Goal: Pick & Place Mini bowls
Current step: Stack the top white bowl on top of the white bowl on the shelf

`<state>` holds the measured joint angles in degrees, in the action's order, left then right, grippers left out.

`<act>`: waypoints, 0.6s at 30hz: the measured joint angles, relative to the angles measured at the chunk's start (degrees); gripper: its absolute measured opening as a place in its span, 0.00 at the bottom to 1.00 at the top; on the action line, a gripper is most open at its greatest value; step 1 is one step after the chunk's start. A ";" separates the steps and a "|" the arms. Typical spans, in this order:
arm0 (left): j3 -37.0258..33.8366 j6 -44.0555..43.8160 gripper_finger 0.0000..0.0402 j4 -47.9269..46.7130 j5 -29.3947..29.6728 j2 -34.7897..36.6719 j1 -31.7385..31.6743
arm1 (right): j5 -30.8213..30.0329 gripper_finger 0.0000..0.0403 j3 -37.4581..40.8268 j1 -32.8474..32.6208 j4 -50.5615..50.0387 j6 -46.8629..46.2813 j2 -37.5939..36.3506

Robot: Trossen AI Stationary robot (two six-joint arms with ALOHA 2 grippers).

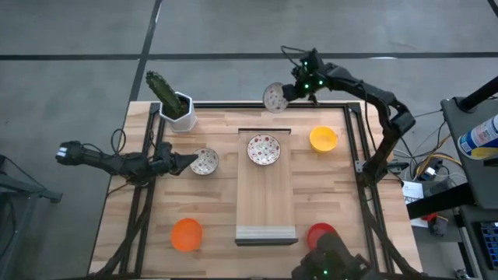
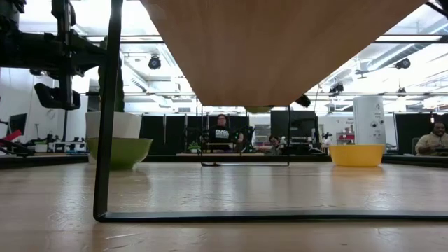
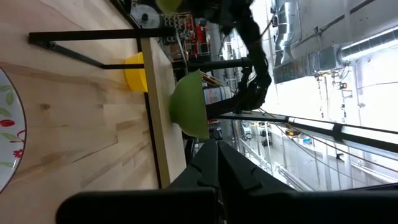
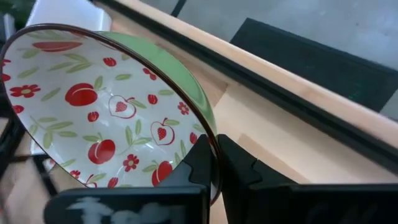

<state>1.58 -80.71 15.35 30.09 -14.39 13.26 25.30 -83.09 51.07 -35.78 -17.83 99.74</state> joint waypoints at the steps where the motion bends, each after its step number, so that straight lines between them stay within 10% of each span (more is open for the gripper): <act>1: 0.00 0.09 0.01 0.00 0.00 0.00 0.00 | 0.03 0.02 -2.02 -0.02 -2.78 1.23 -0.03; 18: 0.00 1.14 0.01 0.00 0.02 0.00 0.00 | 0.24 0.02 -33.61 -9.99 -44.07 6.99 -0.02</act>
<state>1.58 -79.57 15.35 30.11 -14.39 13.26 25.54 -116.70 41.08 -79.85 -10.84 99.72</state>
